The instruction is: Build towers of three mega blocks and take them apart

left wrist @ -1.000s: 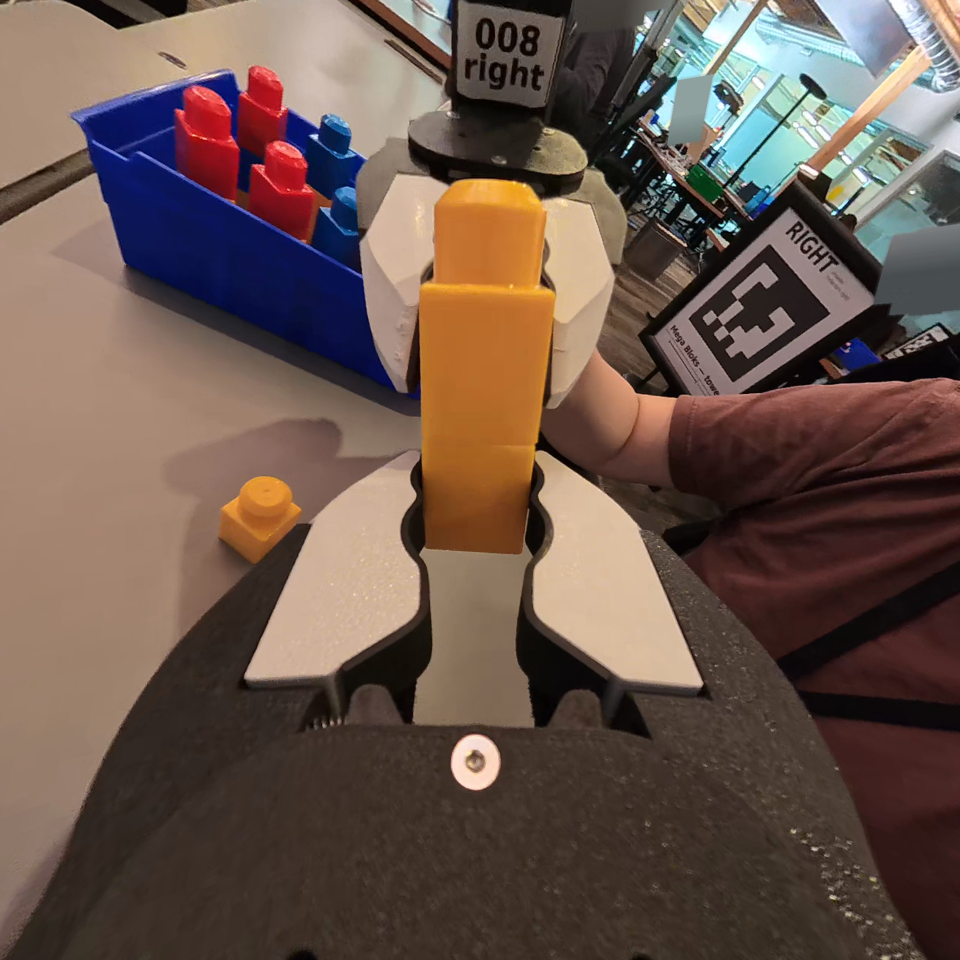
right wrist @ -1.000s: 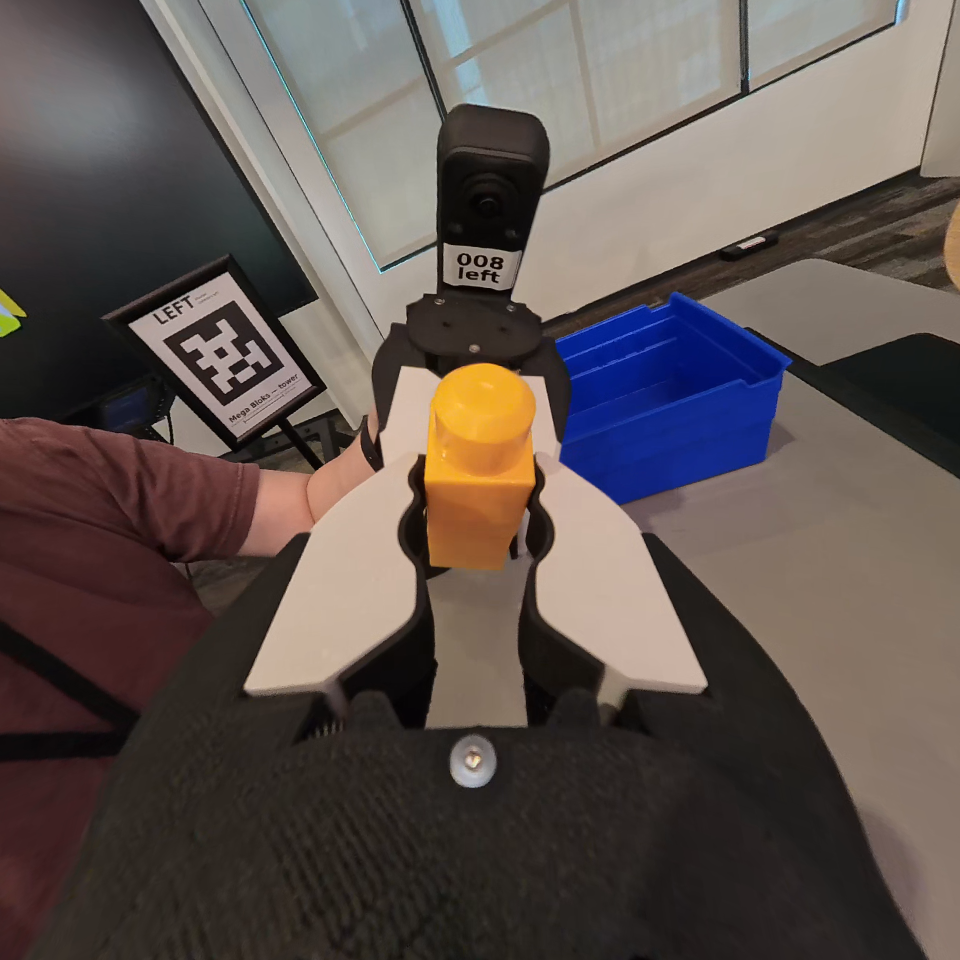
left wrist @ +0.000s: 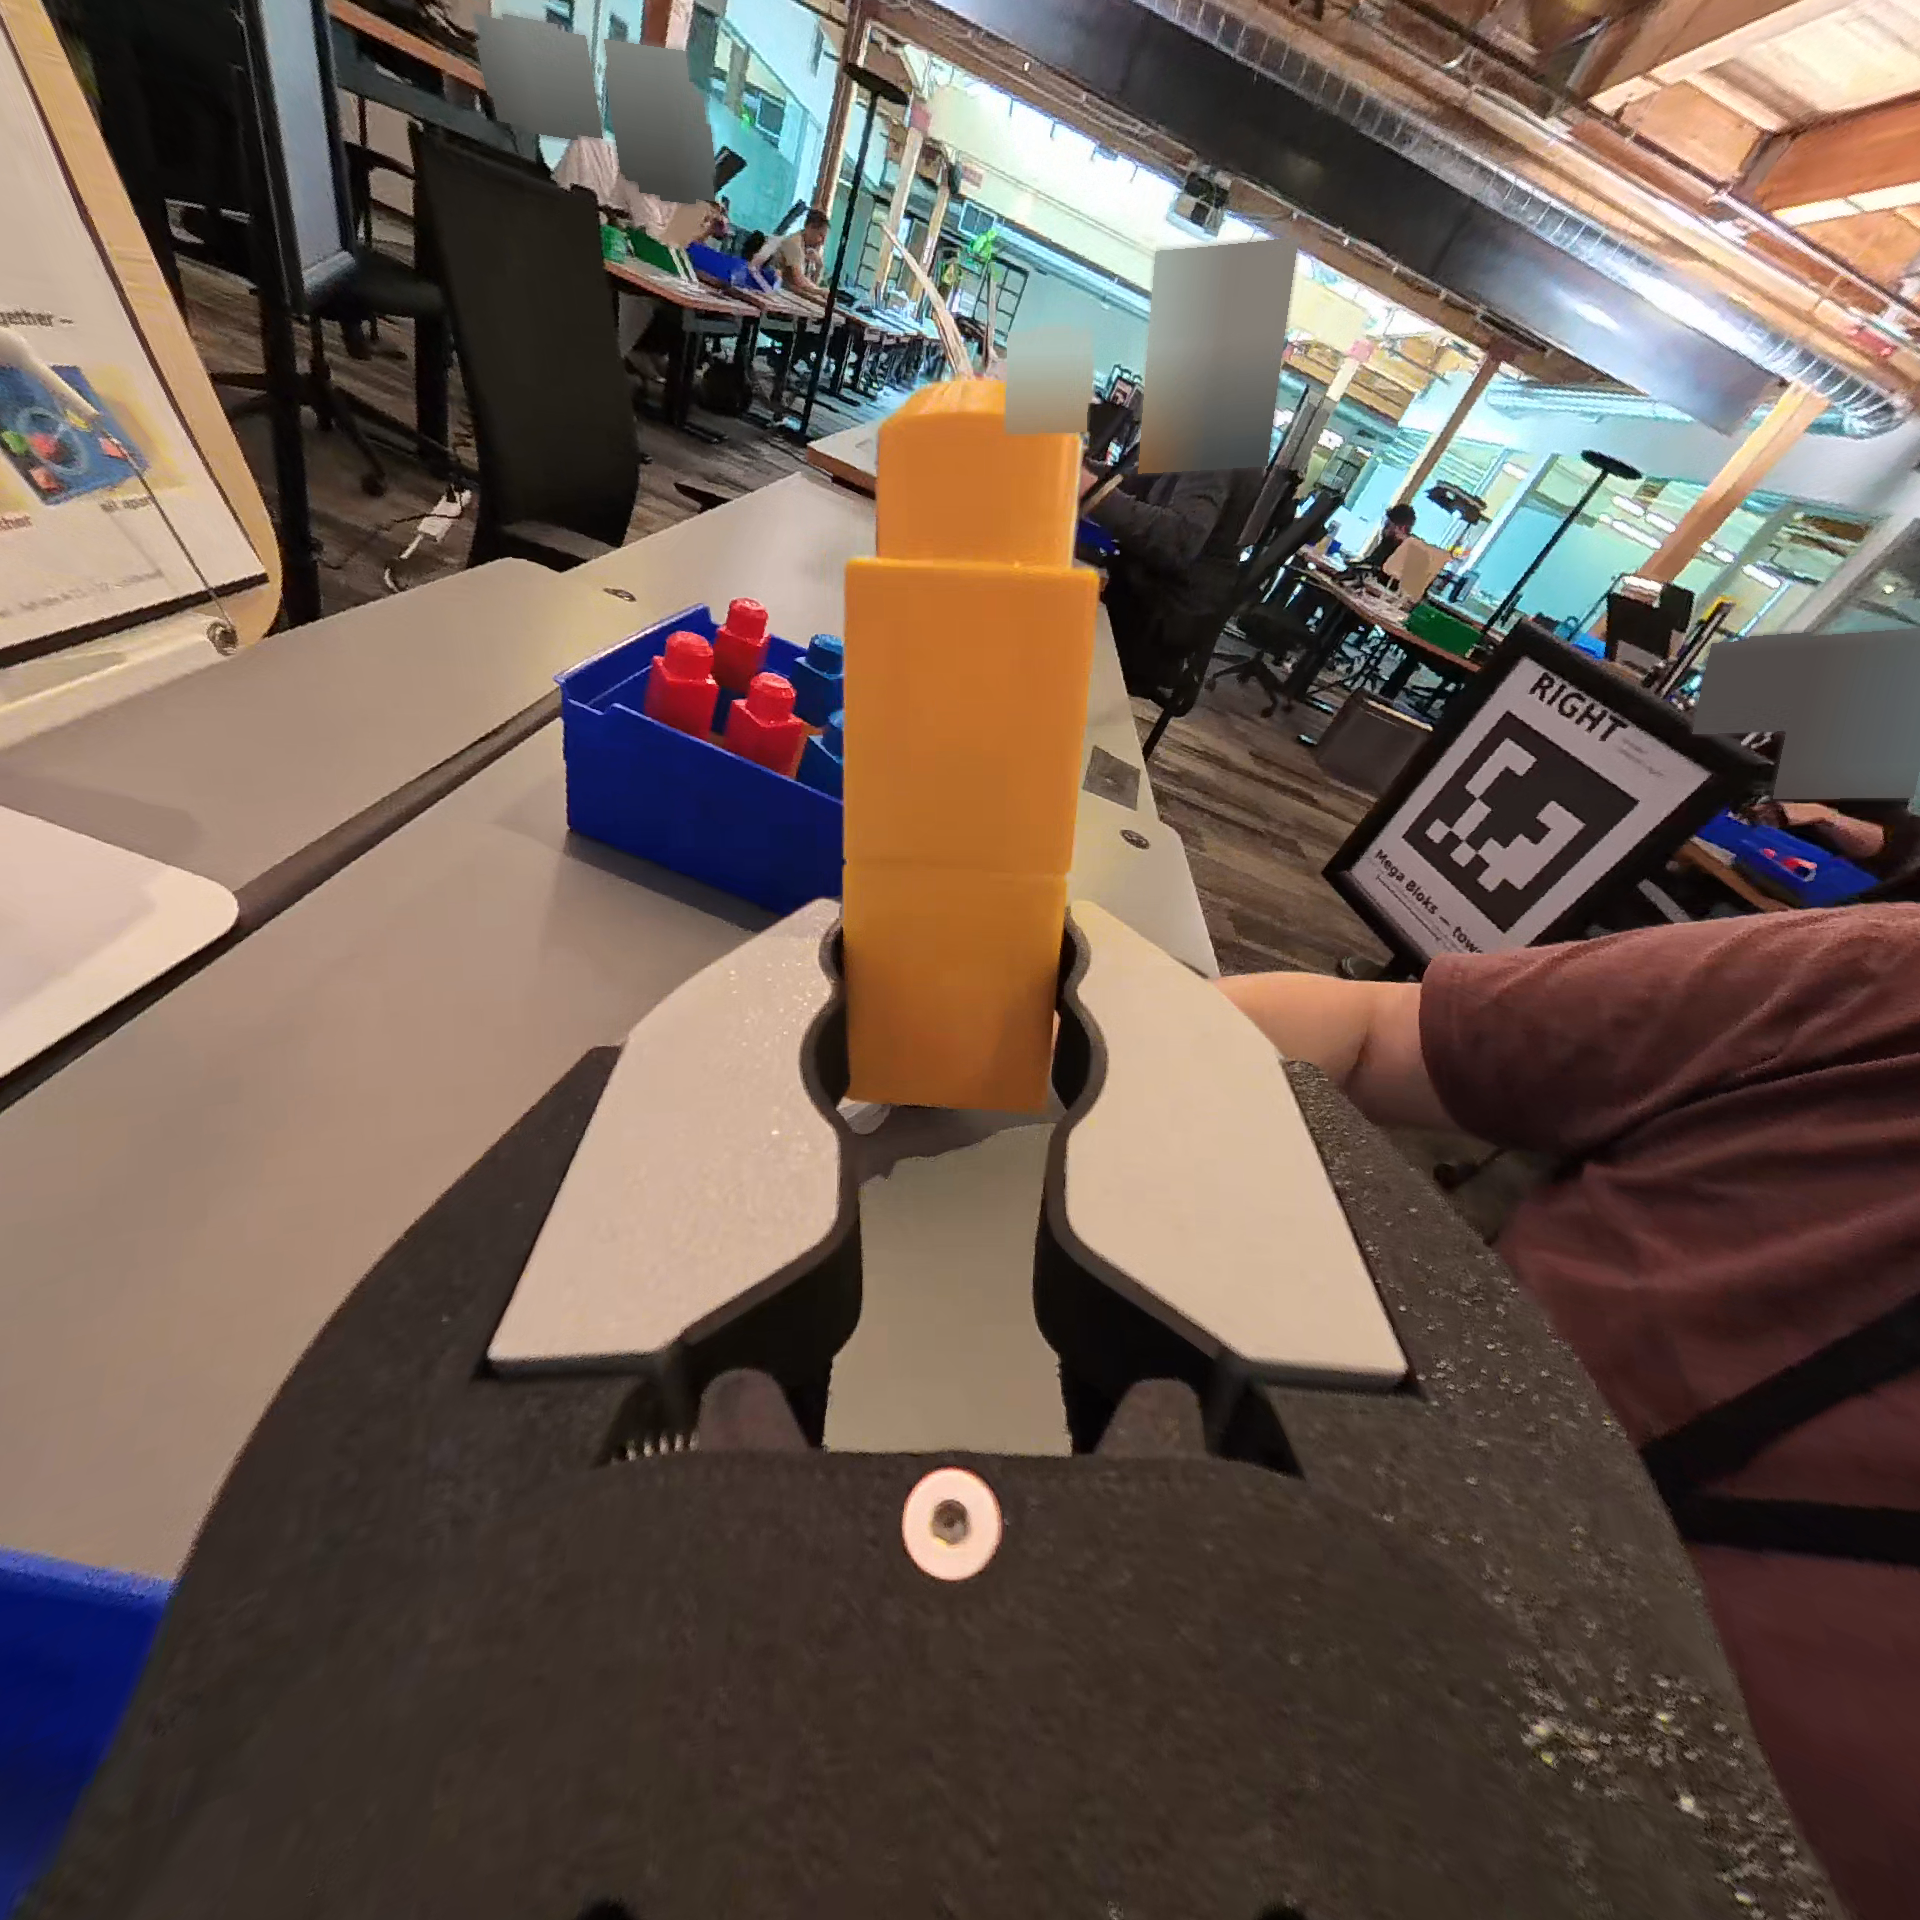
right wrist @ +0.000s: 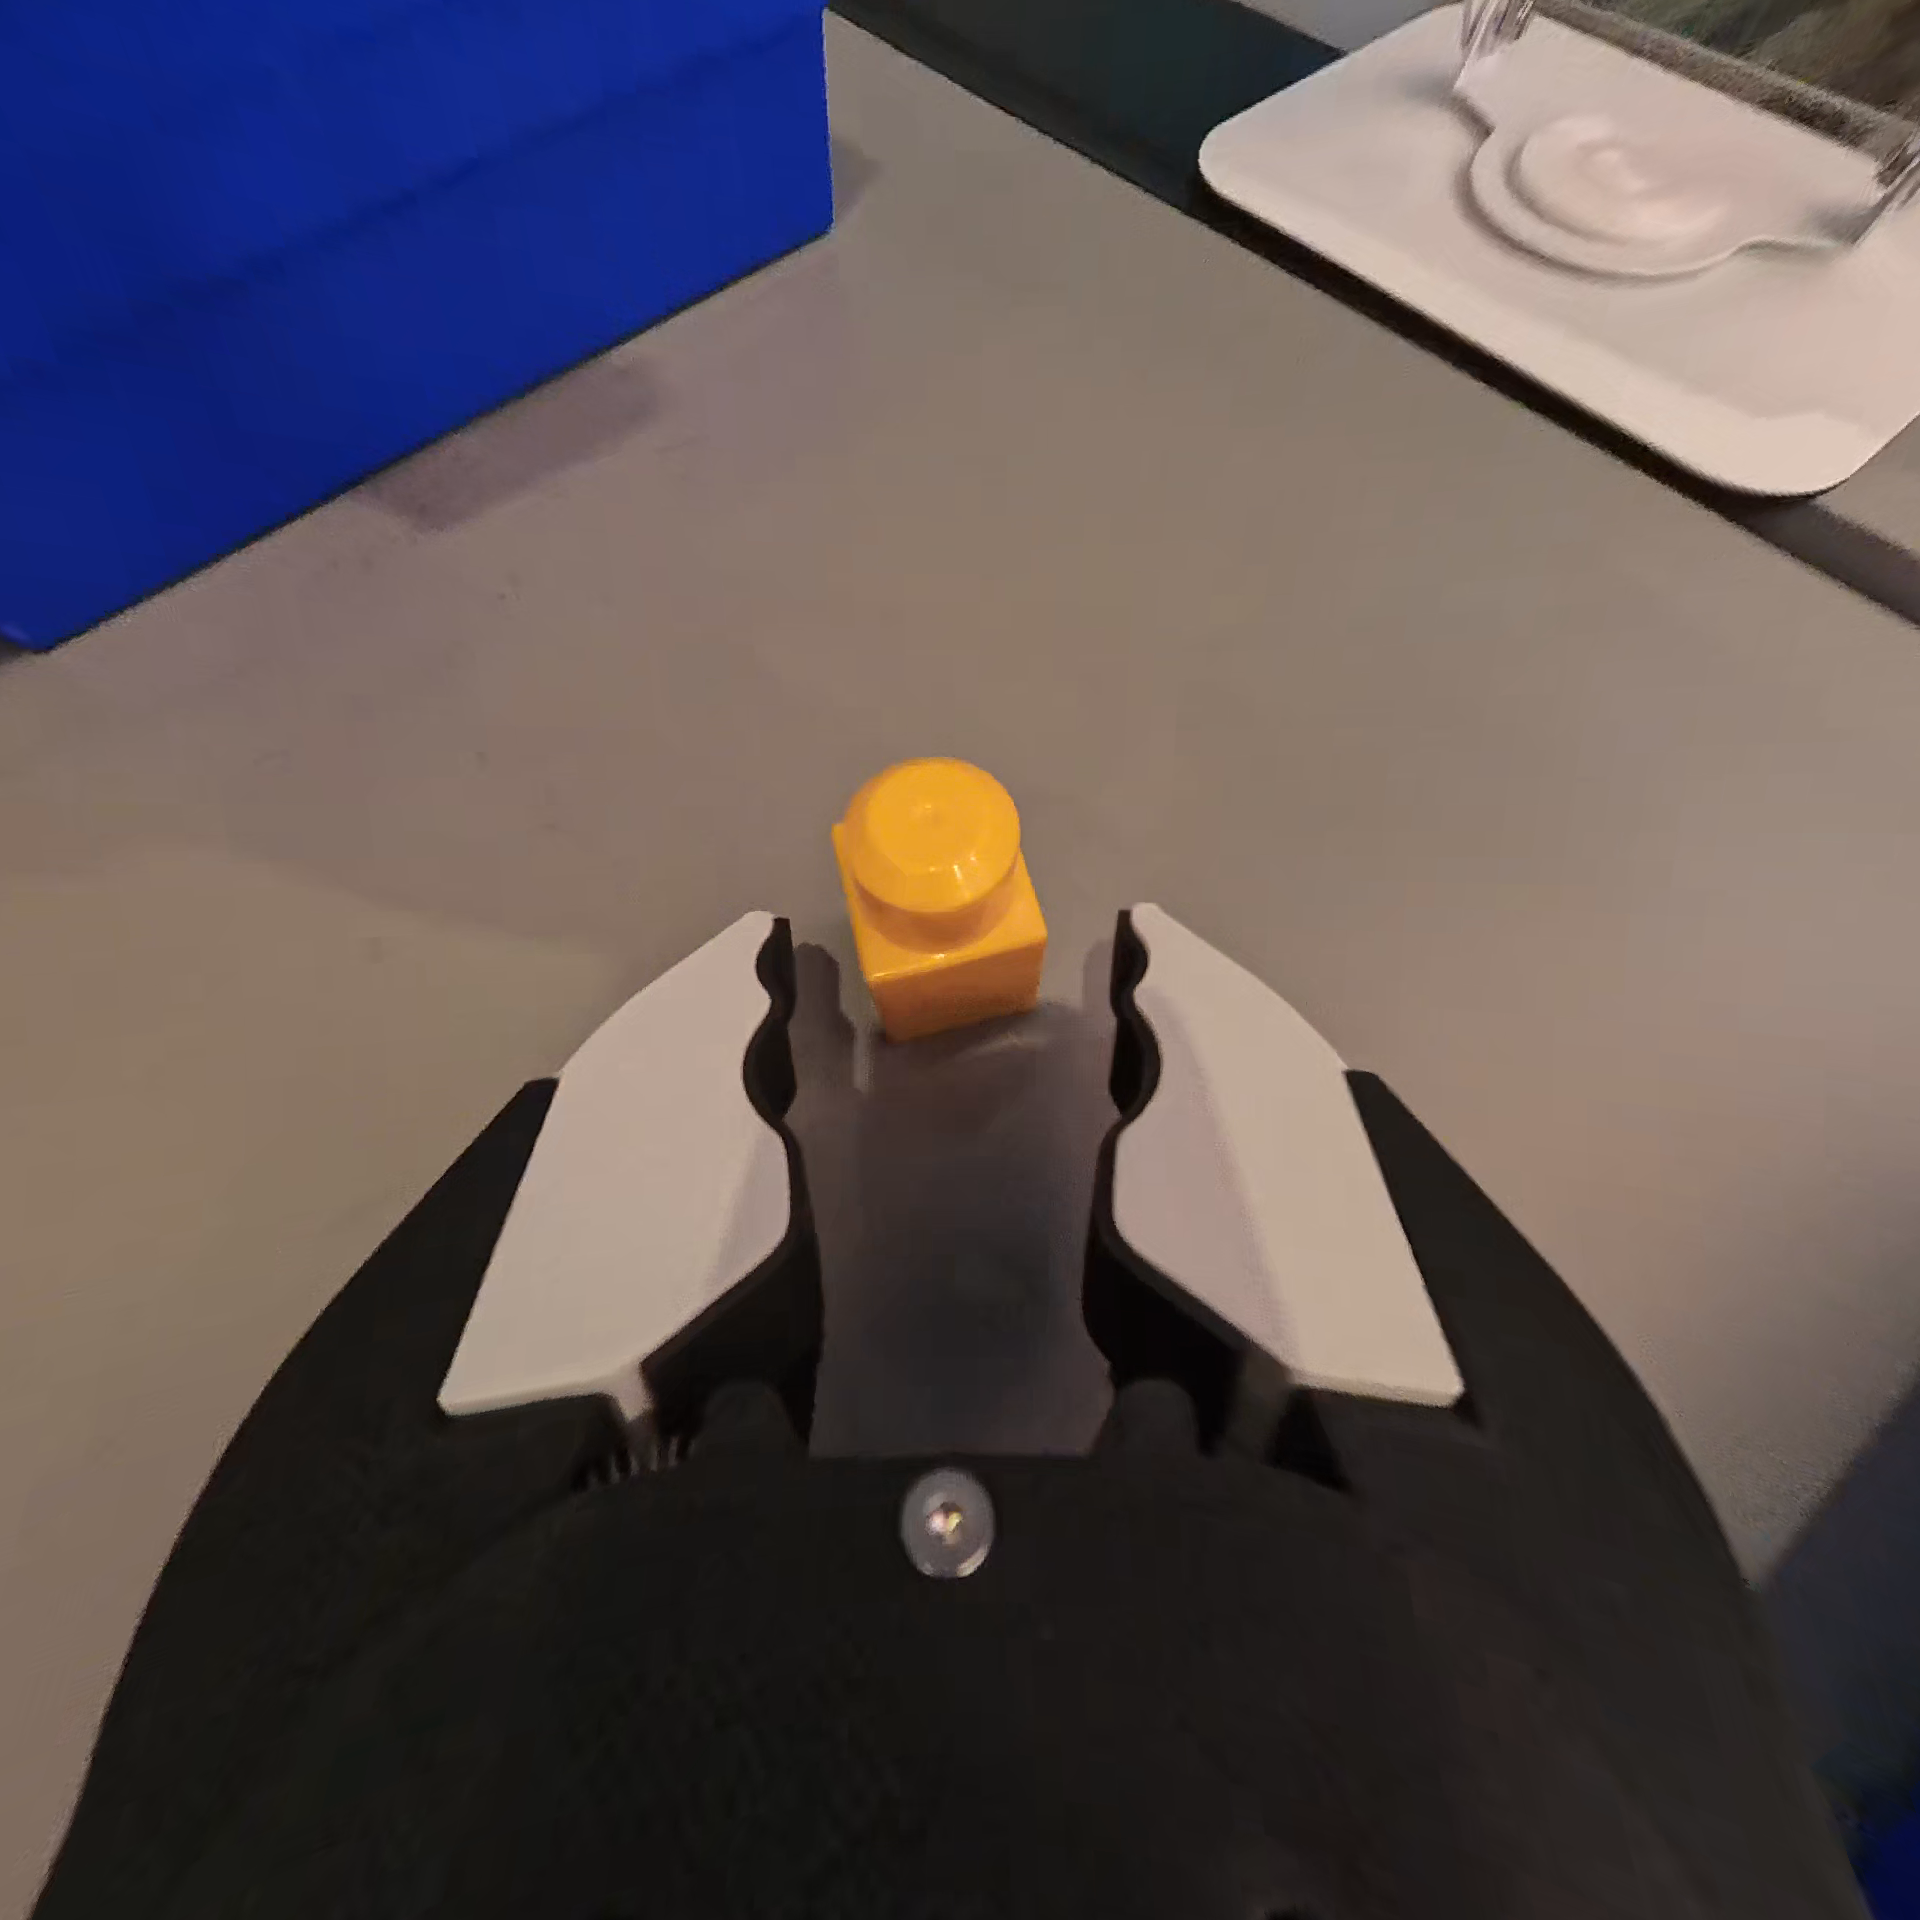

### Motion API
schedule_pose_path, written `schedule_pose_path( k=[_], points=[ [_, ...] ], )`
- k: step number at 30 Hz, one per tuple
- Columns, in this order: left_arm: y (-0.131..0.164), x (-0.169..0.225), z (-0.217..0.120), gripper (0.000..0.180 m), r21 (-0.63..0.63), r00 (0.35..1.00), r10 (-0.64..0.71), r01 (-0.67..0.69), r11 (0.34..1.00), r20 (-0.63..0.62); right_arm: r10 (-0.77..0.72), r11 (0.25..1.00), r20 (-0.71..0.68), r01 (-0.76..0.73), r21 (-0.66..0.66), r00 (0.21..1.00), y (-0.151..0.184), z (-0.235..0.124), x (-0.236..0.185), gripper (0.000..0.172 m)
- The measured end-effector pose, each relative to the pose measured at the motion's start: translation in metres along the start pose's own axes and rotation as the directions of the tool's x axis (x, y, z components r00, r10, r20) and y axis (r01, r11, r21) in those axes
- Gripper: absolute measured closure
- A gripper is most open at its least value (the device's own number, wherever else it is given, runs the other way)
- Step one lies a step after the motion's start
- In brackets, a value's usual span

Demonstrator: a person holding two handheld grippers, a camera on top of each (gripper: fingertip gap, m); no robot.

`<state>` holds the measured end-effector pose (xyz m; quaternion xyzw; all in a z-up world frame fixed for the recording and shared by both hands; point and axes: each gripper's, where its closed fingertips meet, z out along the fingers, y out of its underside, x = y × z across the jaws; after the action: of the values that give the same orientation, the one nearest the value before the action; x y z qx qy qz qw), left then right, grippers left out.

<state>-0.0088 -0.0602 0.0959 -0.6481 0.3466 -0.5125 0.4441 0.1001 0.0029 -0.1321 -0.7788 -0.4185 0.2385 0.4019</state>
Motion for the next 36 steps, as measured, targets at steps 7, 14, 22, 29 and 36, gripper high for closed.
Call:
schedule_pose_path(
  k=[7, 14, 22, 29, 36],
  points=[
    [0.001, 0.003, 0.002, 0.145, -0.003, 0.999, 0.003, -0.003, 1.0, -0.043, 0.053, 0.999, 0.119, -0.053, -0.007, 0.991, 0.002, 0.007, -0.008, 0.135],
    [0.002, 0.002, 0.003, 0.145, -0.002, 0.998, 0.026, -0.027, 1.0, -0.049, 0.048, 0.879, 0.424, -0.24, 0.412, 0.904, -0.204, -0.116, -0.025, 0.136],
    [0.006, 0.006, 0.014, 0.145, -0.028, 0.998, 0.027, -0.028, 0.999, -0.056, -0.087, 0.962, 0.566, -0.078, 0.26, 0.82, -0.296, -0.136, -0.086, 0.136],
    [0.011, 0.008, 0.017, 0.145, -0.079, 0.998, 0.051, -0.054, 0.995, -0.032, -0.022, 0.994, 0.631, -0.052, 0.099, 0.775, -0.27, -0.116, -0.099, 0.136],
    [0.015, 0.011, 0.019, 0.145, -0.101, 0.998, 0.032, -0.038, 0.994, -0.059, -0.052, 0.993, 0.627, -0.024, 0.112, 0.777, -0.265, -0.116, -0.102, 0.136]
  ],
)
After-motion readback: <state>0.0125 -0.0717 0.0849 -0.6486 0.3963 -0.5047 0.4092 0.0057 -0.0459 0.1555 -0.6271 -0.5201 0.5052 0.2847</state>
